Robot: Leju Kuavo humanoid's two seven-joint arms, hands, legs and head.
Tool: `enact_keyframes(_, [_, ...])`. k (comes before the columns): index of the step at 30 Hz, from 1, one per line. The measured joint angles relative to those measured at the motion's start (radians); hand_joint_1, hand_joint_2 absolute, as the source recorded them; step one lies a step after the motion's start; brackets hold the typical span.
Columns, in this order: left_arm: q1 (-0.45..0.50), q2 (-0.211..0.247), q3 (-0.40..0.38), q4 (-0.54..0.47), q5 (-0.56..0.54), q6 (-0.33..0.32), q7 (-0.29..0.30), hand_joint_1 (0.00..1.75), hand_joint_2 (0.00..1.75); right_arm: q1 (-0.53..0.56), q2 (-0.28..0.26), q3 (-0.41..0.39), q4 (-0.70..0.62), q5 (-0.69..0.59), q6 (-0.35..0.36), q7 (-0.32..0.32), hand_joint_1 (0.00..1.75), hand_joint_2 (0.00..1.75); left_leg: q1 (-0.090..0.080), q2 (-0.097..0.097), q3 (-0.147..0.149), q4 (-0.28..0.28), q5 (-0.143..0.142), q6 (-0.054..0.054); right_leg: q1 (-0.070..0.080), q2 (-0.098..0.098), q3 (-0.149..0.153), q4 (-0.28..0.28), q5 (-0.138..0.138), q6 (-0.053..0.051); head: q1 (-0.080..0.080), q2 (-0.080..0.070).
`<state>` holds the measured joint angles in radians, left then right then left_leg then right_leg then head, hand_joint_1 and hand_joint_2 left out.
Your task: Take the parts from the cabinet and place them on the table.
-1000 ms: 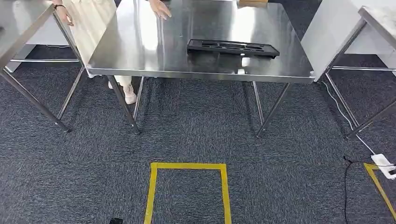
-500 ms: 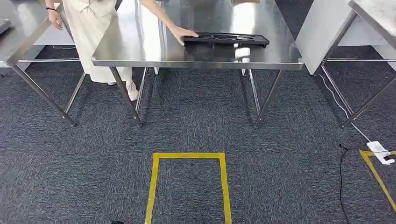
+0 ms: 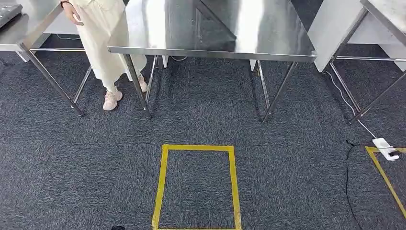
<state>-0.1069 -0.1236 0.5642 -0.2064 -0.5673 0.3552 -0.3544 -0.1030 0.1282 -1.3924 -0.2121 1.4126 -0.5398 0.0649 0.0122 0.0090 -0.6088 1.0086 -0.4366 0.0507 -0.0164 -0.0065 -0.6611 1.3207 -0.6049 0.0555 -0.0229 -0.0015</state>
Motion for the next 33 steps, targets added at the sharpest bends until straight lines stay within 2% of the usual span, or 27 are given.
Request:
enact_keyframes(2, [0.000, 0.000, 0.003, 0.000, 0.000, 0.000, 0.000, 0.00, 0.00, 0.000, -0.001, 0.000, 0.000, 0.000, 0.000, 0.000, 0.00, 0.00, 0.000, 0.001, -0.034, 0.001, 0.028, -0.007, 0.000, 0.000, 0.094, -0.102, 0.070, 0.024, 0.001, 0.000])
enact_keyframes(3, [0.000, 0.000, 0.003, 0.000, 0.000, 0.000, 0.000, 0.00, 0.00, -0.001, -0.001, 0.001, 0.000, 0.000, 0.000, 0.000, 0.00, 0.00, 0.000, 0.000, -0.045, 0.001, 0.040, -0.011, -0.004, 0.000, 0.159, -0.191, 0.078, 0.021, 0.001, 0.000])
enact_keyframes(4, [0.000, 0.000, 0.004, 0.000, 0.000, 0.000, 0.000, 0.00, 0.00, -0.003, -0.001, 0.002, 0.000, 0.000, 0.000, 0.000, 0.00, 0.00, -0.003, -0.001, -0.052, 0.003, 0.051, -0.019, -0.003, 0.002, 0.237, -0.298, 0.054, 0.008, 0.002, 0.000])
enact_keyframes(5, [0.000, -0.001, 0.004, 0.000, 0.000, 0.000, -0.001, 0.00, 0.00, -0.005, -0.001, 0.003, 0.000, 0.000, 0.000, 0.000, 0.00, 0.00, -0.005, 0.001, -0.056, 0.003, 0.063, -0.025, 0.009, 0.005, 0.276, -0.381, 0.029, -0.002, 0.000, 0.000])
enact_keyframes(8, [0.001, 0.000, 0.006, 0.000, 0.000, 0.000, -0.001, 0.00, 0.00, -0.004, 0.000, 0.008, 0.000, 0.000, 0.000, 0.000, 0.00, 0.00, -0.004, 0.003, -0.058, -0.011, 0.098, -0.041, 0.010, 0.006, 0.244, -0.369, 0.046, -0.021, -0.003, 0.000])
enact_keyframes(9, [0.004, 0.000, 0.008, 0.000, 0.000, 0.000, -0.001, 0.00, 0.00, -0.004, 0.000, 0.009, 0.000, 0.000, 0.000, 0.000, 0.00, 0.00, 0.003, 0.000, -0.064, -0.007, 0.087, -0.047, -0.013, 0.004, 0.238, -0.370, 0.058, -0.034, -0.004, 0.000])
enact_keyframes(10, [0.005, 0.002, 0.008, 0.000, 0.000, -0.001, -0.001, 0.00, 0.00, -0.004, 0.002, 0.010, 0.000, -0.001, 0.000, 0.000, 0.00, 0.00, 0.004, -0.003, -0.072, 0.018, 0.028, -0.052, -0.007, -0.001, 0.228, -0.369, 0.069, -0.045, -0.005, 0.000])
enact_keyframes(11, [0.006, 0.002, 0.008, 0.000, 0.000, -0.001, -0.001, 0.00, 0.00, -0.003, 0.002, 0.010, 0.000, 0.000, 0.000, 0.000, 0.00, 0.00, 0.006, -0.003, -0.085, 0.081, -0.051, -0.056, -0.006, -0.005, 0.215, -0.369, 0.082, -0.059, -0.008, 0.000])
enact_keyframes(12, [0.006, 0.002, 0.008, 0.000, 0.000, -0.001, -0.001, 0.00, 0.00, -0.003, 0.002, 0.010, 0.000, 0.000, 0.000, 0.000, 0.00, 0.00, 0.006, -0.007, -0.100, 0.156, -0.112, -0.060, -0.003, -0.005, 0.201, -0.369, 0.094, -0.061, -0.010, 0.000])
enact_keyframes(13, [0.006, 0.002, 0.008, 0.000, 0.000, -0.001, -0.001, 0.00, 0.00, -0.003, 0.002, 0.010, 0.000, 0.000, 0.000, 0.000, 0.00, 0.00, 0.007, -0.008, -0.113, 0.231, -0.152, -0.064, -0.001, -0.007, 0.186, -0.368, 0.106, -0.062, -0.010, 0.000])
enact_keyframes(14, [0.006, 0.002, 0.008, 0.000, 0.000, -0.001, -0.002, 0.00, 0.00, -0.003, 0.002, 0.011, 0.000, 0.000, 0.000, 0.000, 0.00, 0.00, 0.008, -0.007, -0.115, 0.289, -0.160, -0.068, 0.000, -0.008, 0.170, -0.365, 0.119, -0.060, -0.010, 0.000])
enact_keyframes(15, [0.005, 0.002, 0.008, 0.000, 0.000, -0.001, -0.002, 0.00, 0.00, -0.003, 0.002, 0.011, 0.000, 0.000, 0.000, 0.000, 0.00, 0.00, 0.010, -0.007, -0.102, 0.311, -0.132, -0.069, 0.000, -0.009, 0.155, -0.360, 0.130, -0.057, -0.010, 0.000])
enact_keyframes(16, [0.005, 0.002, 0.008, 0.000, 0.000, -0.001, -0.002, 0.00, 0.00, -0.003, 0.002, 0.011, 0.000, 0.000, 0.000, 0.000, 0.00, 0.00, 0.011, -0.007, -0.076, 0.296, -0.093, -0.070, 0.000, -0.009, 0.138, -0.353, 0.139, -0.054, -0.010, 0.000])
enact_keyframes(17, [0.004, 0.002, 0.008, 0.000, 0.000, -0.001, -0.002, 0.00, 0.00, -0.002, 0.003, 0.011, 0.000, 0.000, 0.000, 0.000, 0.00, 0.00, 0.013, -0.007, -0.030, 0.245, -0.056, -0.069, -0.002, -0.009, 0.118, -0.342, 0.146, -0.049, -0.011, 0.000])
enact_keyframes(18, [0.003, 0.003, 0.008, 0.000, -0.001, -0.001, -0.002, 0.00, 0.00, -0.002, 0.003, 0.011, 0.000, 0.000, 0.000, -0.001, 0.00, 0.00, 0.015, -0.007, 0.036, 0.163, -0.045, -0.068, -0.003, -0.009, 0.100, -0.329, 0.150, -0.043, -0.011, 0.000])
enact_keyframes(19, [0.000, 0.003, 0.008, 0.000, -0.002, -0.001, -0.002, 0.00, 0.00, -0.002, 0.003, 0.011, 0.000, 0.000, 0.000, -0.001, 0.00, 0.00, 0.017, -0.009, 0.101, 0.071, -0.076, -0.066, -0.002, -0.009, 0.087, -0.316, 0.153, -0.038, -0.013, 0.000])
enact_keyframes(20, [-0.002, 0.003, 0.008, 0.000, -0.002, -0.003, -0.002, 0.00, 0.00, -0.002, 0.004, 0.011, 0.000, 0.000, -0.001, -0.002, 0.00, 0.00, 0.010, -0.014, 0.134, 0.010, -0.100, -0.061, 0.004, -0.010, 0.075, -0.306, 0.158, -0.032, -0.011, 0.000])
enact_keyframes(22, [-0.003, 0.003, 0.008, 0.000, -0.002, -0.003, -0.002, 0.00, 0.00, -0.005, 0.003, 0.011, 0.000, 0.000, -0.001, -0.002, 0.00, 0.00, 0.004, -0.013, 0.124, 0.004, -0.103, -0.054, 0.004, -0.011, 0.065, -0.306, 0.176, -0.014, -0.013, 0.000])
enact_keyframes(23, [-0.002, 0.004, 0.008, 0.000, -0.002, -0.004, -0.002, 0.00, 0.00, -0.005, 0.004, 0.011, 0.000, 0.000, -0.001, -0.002, 0.00, 0.00, 0.000, -0.013, 0.116, 0.006, -0.096, -0.044, 0.004, -0.011, 0.064, -0.308, 0.185, -0.006, -0.011, 0.000])
enact_keyframes(24, [0.001, 0.004, 0.008, 0.000, -0.001, -0.004, -0.001, 0.00, 0.00, -0.001, 0.003, 0.011, 0.000, 0.000, -0.001, -0.002, 0.00, 0.00, 0.004, -0.008, 0.098, -0.007, -0.080, -0.023, 0.014, -0.008, 0.056, -0.306, 0.190, 0.001, -0.011, 0.000])
enact_keyframes(25, [0.000, 0.003, 0.008, 0.000, -0.001, -0.004, 0.000, 0.00, 0.00, -0.001, 0.001, 0.012, 0.000, 0.000, -0.001, -0.002, 0.00, 0.00, 0.002, -0.003, 0.091, -0.006, -0.067, -0.016, -0.001, -0.005, 0.041, -0.286, 0.163, -0.004, -0.013, 0.000])
enact_keyframes(27, [-0.001, 0.004, 0.008, 0.000, -0.001, -0.003, 0.000, 0.00, 0.00, 0.000, 0.003, 0.013, 0.001, 0.000, -0.001, -0.002, 0.00, 0.00, 0.000, -0.002, 0.061, -0.007, -0.043, -0.001, 0.001, -0.002, -0.001, -0.172, 0.057, -0.021, -0.001, 0.000])
enact_keyframes(28, [0.000, 0.004, 0.008, 0.000, -0.001, -0.003, 0.000, 0.00, 0.00, 0.000, 0.004, 0.013, 0.001, 0.000, -0.001, -0.002, 0.00, 0.00, -0.001, -0.001, 0.046, -0.006, -0.030, 0.000, 0.000, -0.001, -0.018, -0.098, 0.013, -0.024, -0.001, 0.000])
enact_keyframes(29, [0.000, 0.004, 0.009, 0.000, 0.000, -0.003, 0.000, 0.00, 0.00, 0.000, 0.004, 0.013, 0.001, 0.000, -0.001, -0.002, 0.00, 0.00, -0.001, -0.001, 0.029, -0.006, -0.022, -0.002, 0.000, 0.000, -0.025, -0.039, -0.006, -0.018, -0.001, 0.000])
enact_keyframes(31, [0.001, 0.004, 0.009, 0.000, 0.000, -0.003, 0.000, 0.00, 0.00, 0.000, 0.002, 0.015, 0.001, 0.003, -0.001, -0.001, 0.00, 0.00, -0.001, 0.003, -0.003, -0.006, 0.003, -0.006, -0.001, 0.000, 0.001, -0.014, 0.042, 0.011, 0.000, 0.000])
enact_keyframes(32, [0.001, 0.004, 0.009, 0.000, -0.001, 0.001, 0.000, 0.00, 0.00, 0.000, 0.001, 0.016, 0.001, 0.003, -0.001, 0.001, 0.00, 0.00, -0.001, 0.004, -0.020, -0.005, 0.017, -0.010, -0.002, 0.000, 0.040, -0.050, 0.086, 0.028, 0.002, 0.000])
enact_keyframes(33, [0.001, 0.003, 0.009, 0.000, -0.002, 0.003, -0.001, 0.00, 0.00, 0.000, 0.000, 0.016, 0.001, 0.005, -0.001, 0.002, 0.00, 0.00, -0.001, 0.004, -0.034, -0.005, 0.030, -0.015, -0.003, 0.000, 0.096, -0.117, 0.106, 0.032, 0.002, 0.000])
